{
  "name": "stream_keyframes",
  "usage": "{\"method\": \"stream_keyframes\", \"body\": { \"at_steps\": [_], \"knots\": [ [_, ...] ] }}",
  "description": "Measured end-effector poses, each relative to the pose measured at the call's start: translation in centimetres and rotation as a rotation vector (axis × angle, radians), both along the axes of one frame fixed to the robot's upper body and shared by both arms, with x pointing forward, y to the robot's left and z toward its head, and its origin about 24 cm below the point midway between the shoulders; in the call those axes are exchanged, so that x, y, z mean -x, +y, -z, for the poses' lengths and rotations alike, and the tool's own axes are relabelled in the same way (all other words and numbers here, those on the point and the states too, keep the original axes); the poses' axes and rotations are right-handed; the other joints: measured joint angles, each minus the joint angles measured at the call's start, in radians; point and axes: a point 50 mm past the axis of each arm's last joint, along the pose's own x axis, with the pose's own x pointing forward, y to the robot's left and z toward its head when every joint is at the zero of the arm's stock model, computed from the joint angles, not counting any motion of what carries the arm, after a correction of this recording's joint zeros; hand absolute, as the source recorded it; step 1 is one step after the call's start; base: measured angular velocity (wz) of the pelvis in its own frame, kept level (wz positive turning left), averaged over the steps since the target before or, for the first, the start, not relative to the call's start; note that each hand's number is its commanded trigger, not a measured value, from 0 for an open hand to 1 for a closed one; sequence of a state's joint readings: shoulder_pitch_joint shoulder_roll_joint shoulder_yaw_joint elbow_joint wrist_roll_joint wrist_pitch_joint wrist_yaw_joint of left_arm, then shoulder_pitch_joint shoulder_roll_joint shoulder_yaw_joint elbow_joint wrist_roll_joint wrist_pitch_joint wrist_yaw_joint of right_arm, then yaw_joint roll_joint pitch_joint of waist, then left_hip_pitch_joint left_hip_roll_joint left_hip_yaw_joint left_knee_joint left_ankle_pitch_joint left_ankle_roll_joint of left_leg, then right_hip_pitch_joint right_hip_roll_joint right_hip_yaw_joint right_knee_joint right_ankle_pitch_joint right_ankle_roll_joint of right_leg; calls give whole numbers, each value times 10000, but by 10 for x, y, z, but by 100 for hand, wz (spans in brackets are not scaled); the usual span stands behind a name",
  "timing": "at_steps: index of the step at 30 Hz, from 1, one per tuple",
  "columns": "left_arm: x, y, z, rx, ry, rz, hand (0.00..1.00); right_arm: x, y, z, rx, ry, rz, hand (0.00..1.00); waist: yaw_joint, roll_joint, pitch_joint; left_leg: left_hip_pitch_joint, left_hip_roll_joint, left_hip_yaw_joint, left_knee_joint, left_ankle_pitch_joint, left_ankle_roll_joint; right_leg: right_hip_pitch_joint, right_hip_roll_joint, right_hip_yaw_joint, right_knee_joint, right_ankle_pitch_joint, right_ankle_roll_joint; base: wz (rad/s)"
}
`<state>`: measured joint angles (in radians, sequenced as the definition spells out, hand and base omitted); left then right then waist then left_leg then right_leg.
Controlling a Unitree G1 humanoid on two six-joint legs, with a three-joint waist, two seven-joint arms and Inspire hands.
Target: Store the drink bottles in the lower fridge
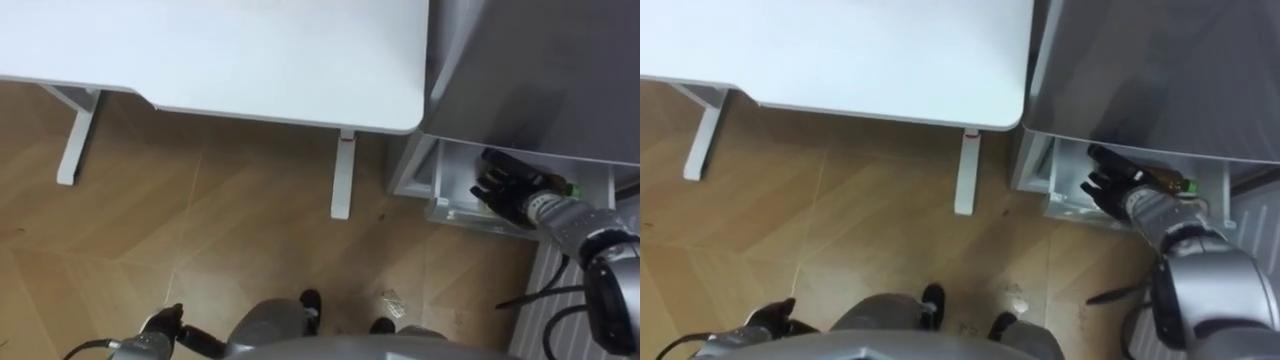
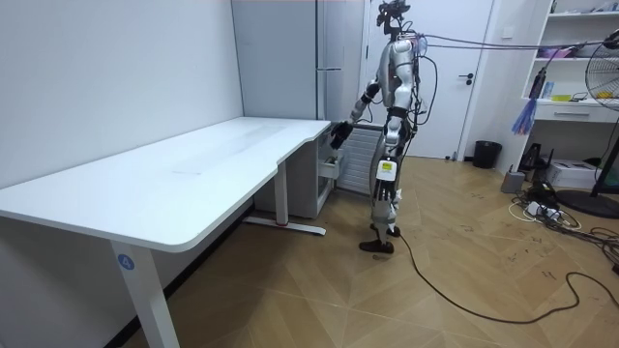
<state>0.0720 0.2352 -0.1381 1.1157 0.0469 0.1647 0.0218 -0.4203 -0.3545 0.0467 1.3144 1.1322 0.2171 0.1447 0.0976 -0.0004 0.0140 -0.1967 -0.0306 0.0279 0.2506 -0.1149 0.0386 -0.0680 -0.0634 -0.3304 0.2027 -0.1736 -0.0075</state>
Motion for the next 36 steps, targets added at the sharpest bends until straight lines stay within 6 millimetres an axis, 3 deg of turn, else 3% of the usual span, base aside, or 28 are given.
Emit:
{"method": "stream_keyframes", "body": {
  "at_steps": [4, 9, 13, 19, 33, 36],
  "knots": [
    [6, 1, 1, -117, 103, -103, 0, 9, 2, 6, -16, 94, -10, 0, -115, -75, -92, 413, 1, 36, -179, -3, -8, 373, 44, 132, -159, -2, -1, -1],
    [29, 3, 3, -386, 431, -786, 0, 48, -2, 27, 58, 805, 451, 0, -123, -186, -132, 1246, 6, 148, -383, -154, -71, 1050, 97, 404, -362, -58, 22, -9],
    [49, -2, 5, -308, 854, -904, 0, 76, 3, 42, -15, 1583, 498, 0, -343, -294, -171, 1598, 25, 189, -385, -289, -109, 1427, 145, 499, -523, -111, 29, -6],
    [65, -2, 6, -347, 1184, -1143, 0, 110, 10, 57, 439, 2526, -150, 0, -419, -447, -74, 1906, 55, 296, -465, -371, -132, 1682, 174, 626, -629, -124, 32, -7],
    [56, -7, 7, -596, 708, -1554, 0, 171, 29, 78, 1833, 5235, -1354, 0, -758, -226, 6, 2219, 88, 519, -303, -719, -99, 2094, 229, 995, -698, -147, 95, -4],
    [57, -9, 7, -531, 738, -1569, 0, 182, 26, 79, 2089, 5750, -955, 0, -780, -158, -36, 2268, 79, 543, -274, -790, -79, 2119, 232, 1172, -697, -182, 125, -7]
  ]
}}
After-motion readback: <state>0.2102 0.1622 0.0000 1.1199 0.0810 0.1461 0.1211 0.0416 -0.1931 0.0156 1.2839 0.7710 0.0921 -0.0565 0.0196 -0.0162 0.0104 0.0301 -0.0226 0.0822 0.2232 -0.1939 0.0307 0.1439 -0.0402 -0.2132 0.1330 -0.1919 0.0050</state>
